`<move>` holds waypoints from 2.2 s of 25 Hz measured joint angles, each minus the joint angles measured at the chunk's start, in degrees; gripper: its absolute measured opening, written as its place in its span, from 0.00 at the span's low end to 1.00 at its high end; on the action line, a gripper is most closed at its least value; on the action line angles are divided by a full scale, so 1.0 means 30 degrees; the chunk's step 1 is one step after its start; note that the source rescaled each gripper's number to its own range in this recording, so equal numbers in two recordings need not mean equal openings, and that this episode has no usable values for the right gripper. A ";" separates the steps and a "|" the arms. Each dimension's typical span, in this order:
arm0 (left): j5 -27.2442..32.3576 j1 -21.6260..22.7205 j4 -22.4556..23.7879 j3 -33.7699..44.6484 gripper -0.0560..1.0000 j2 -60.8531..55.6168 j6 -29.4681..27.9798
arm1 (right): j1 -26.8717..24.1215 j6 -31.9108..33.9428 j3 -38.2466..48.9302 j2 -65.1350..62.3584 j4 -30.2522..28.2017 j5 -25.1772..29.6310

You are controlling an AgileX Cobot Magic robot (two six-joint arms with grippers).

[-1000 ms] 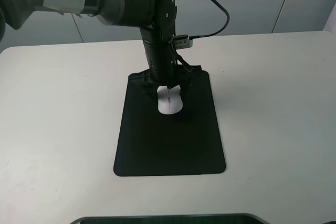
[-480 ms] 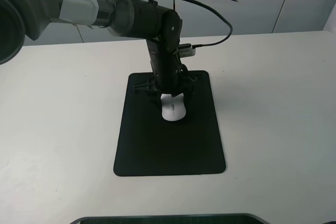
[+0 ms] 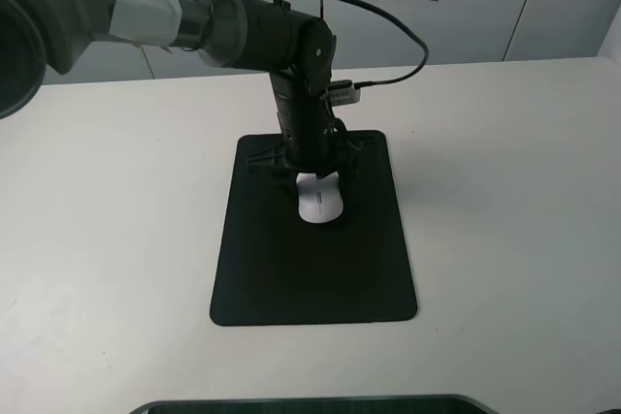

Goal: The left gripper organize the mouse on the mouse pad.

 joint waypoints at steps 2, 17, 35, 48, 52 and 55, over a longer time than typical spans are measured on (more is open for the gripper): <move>0.0033 0.0000 0.0000 0.0000 0.50 0.0000 -0.0037 | 0.0000 0.0000 0.0000 0.0000 0.0000 0.0000; 0.1083 0.0000 0.0044 -0.1036 0.98 0.0000 0.0004 | 0.0000 0.0000 0.0000 0.0000 0.0000 0.0000; 0.5018 0.0000 0.0532 -0.4650 0.98 -0.0151 0.3434 | 0.0000 0.0000 0.0000 0.0000 0.0000 0.0000; 0.5091 -0.0043 0.0556 -0.4650 0.98 -0.2117 0.8829 | 0.0000 0.0000 0.0000 0.0000 0.0000 0.0000; 0.5128 -0.0002 0.1068 -0.4650 0.98 -0.3622 0.9272 | 0.0000 0.0000 0.0000 0.0000 0.0000 0.0000; 0.5127 -0.0002 0.1453 -0.4650 0.98 -0.4660 0.9381 | 0.0000 0.0000 0.0000 0.0000 0.0000 0.0000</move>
